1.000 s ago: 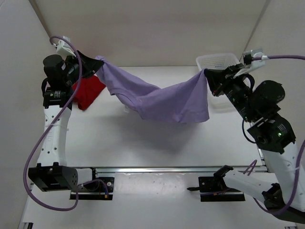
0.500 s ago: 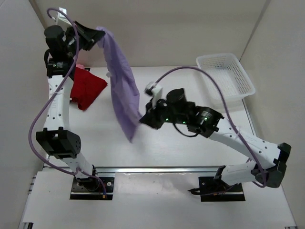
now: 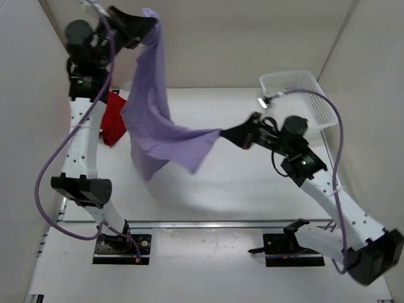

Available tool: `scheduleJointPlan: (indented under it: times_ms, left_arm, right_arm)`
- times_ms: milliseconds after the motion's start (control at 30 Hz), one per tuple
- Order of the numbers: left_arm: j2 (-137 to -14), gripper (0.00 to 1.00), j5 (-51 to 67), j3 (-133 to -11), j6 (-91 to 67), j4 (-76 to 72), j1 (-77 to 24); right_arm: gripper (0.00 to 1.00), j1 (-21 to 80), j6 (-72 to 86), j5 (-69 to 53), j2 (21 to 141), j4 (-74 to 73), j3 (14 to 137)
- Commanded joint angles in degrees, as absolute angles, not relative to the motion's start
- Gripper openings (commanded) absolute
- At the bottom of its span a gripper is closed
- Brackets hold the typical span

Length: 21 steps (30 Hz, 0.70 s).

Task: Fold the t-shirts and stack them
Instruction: Flatten out the tshirt

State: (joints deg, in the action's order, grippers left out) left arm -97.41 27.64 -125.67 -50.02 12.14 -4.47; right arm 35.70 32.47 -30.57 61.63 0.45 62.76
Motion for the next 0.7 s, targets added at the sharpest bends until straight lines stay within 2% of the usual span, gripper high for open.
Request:
scheduleJointPlan:
  times_ms: [0, 67, 100, 167, 200, 233, 267, 300, 333, 367, 400, 433, 500, 533, 567, 600, 633, 667]
  left_arm:
    - [-102.3, 0.00, 24.4, -125.6, -42.1, 15.2, -16.2]
    - [-108.5, 0.00, 23.0, -126.4, -38.6, 16.9, -21.6]
    - [-110.5, 0.00, 22.9, -126.4, -36.5, 17.3, -24.8]
    - [-116.9, 0.06, 23.6, -125.1, -35.0, 16.5, -28.5]
    - [-120.2, 0.18, 23.5, -125.1, -34.9, 16.3, -29.7]
    - [-121.7, 0.34, 22.7, -125.6, -34.1, 17.3, -31.3]
    - [-125.2, 0.41, 22.8, -128.0, -33.0, 18.4, -31.6]
    - [-128.8, 0.59, 22.4, -131.6, -32.9, 21.3, -32.2]
    - [-130.3, 0.71, 23.4, -133.8, -32.2, 24.3, -32.3]
    - [-133.0, 0.78, 24.2, -137.4, -32.3, 25.7, -31.9]
    - [-134.6, 0.91, 25.5, -140.3, -32.1, 29.1, -32.2]
    - [-134.6, 0.98, 25.2, -141.0, -30.9, 31.6, -32.0]
    - [-130.0, 0.98, 23.1, -136.5, -28.1, 33.3, -31.7]
    - [-127.5, 0.99, 21.8, -128.6, -26.7, 31.1, -31.1]
    - [-121.2, 0.99, 20.0, -116.6, -27.2, 24.8, -30.8]
    - [-113.6, 0.98, 19.6, -102.6, -28.8, 20.6, -29.6]
    - [-106.2, 0.98, 18.2, -95.9, -30.2, 12.4, -27.8]
    - [-103.1, 0.99, 17.8, -84.2, -32.7, 6.5, -25.4]
  right_arm:
    - [0.00, 21.0, 53.3, -42.7, 53.4, 19.3, 42.0]
    - [0.00, 15.8, 57.5, -45.0, 51.0, 21.3, 29.2]
    - [0.00, 14.3, 57.7, -44.7, 50.1, 20.8, 26.7]
    - [0.04, 13.3, 54.7, -42.8, 48.3, 16.6, 22.6]
    - [0.08, 14.4, 51.3, -38.7, 47.9, 12.4, 21.9]
    - [0.13, 15.3, 49.8, -34.8, 47.0, 7.9, 22.5]
    - [0.15, 15.1, 46.4, -33.0, 46.7, 5.6, 23.8]
    - [0.20, 15.9, 43.7, -29.9, 46.7, 1.9, 25.1]
    - [0.23, 17.0, 42.8, -28.6, 47.5, -1.3, 25.7]
    - [0.30, 17.0, 41.5, -26.5, 48.4, -2.6, 26.8]
    - [0.38, 17.8, 39.2, -24.6, 48.9, -4.8, 27.9]
    - [0.50, 18.7, 38.0, -22.8, 49.9, -7.1, 28.0]
    - [0.51, 21.2, 34.4, -17.4, 51.1, -10.3, 30.2]
    - [0.48, 23.4, 33.5, -13.8, 51.6, -11.8, 30.6]
    - [0.43, 24.5, 32.9, -11.9, 52.1, -13.0, 31.5]
    - [0.31, 26.8, 31.0, -9.1, 52.5, -13.6, 32.7]
    - [0.21, 28.7, 29.7, -8.3, 52.8, -14.1, 33.4]
    - [0.15, 30.8, 28.8, -8.0, 54.6, -14.8, 34.4]
